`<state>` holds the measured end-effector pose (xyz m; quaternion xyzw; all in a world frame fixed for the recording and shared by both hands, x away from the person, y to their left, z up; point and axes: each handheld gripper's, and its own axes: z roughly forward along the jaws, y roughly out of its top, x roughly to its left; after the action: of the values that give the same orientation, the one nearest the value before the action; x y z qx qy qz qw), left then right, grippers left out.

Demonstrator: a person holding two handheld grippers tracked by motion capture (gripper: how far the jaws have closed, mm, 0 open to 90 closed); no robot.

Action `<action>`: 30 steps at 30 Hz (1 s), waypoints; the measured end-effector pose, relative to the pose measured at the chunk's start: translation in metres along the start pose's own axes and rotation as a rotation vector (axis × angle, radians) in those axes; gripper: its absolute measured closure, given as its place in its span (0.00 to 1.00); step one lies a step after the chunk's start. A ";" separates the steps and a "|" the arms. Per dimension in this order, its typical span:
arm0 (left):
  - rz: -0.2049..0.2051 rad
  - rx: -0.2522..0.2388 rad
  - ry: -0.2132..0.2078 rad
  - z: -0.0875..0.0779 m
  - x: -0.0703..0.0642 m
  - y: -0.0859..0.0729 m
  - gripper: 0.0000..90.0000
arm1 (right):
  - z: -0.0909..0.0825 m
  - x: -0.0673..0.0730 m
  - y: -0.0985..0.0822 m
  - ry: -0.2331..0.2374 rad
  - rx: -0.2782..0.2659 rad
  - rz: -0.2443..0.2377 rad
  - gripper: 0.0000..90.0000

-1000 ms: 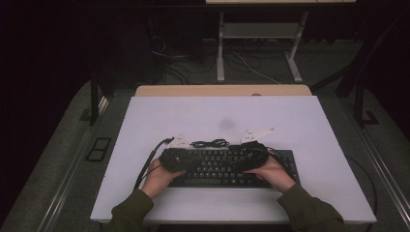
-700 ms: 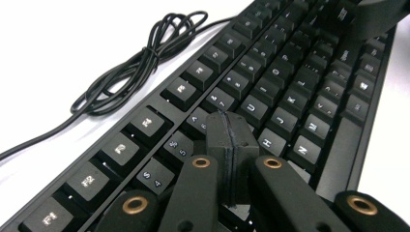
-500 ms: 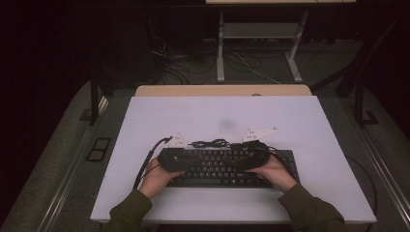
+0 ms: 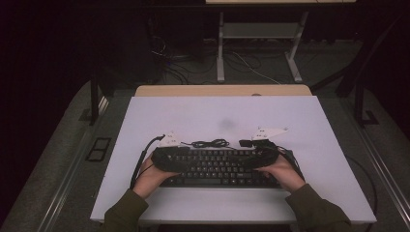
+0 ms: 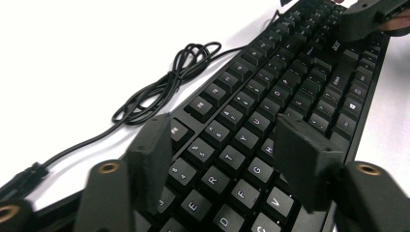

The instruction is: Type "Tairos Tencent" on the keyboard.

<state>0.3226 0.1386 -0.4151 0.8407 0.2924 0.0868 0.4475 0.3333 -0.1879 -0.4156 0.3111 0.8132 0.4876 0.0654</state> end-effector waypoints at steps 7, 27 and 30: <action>0.013 -0.025 0.009 -0.010 -0.003 -0.005 0.26 | -0.016 -0.003 -0.008 -0.026 -0.024 0.001 0.21; 0.006 -0.069 0.037 -0.030 -0.005 -0.019 0.12 | -0.063 -0.020 -0.034 -0.084 -0.079 0.039 0.20; 0.003 -0.073 0.035 -0.032 -0.007 -0.023 0.11 | -0.067 -0.020 -0.037 -0.089 -0.081 0.042 0.20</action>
<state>0.2947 0.1674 -0.4139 0.8227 0.2955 0.1127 0.4723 0.3053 -0.2619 -0.4163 0.3467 0.7822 0.5072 0.1035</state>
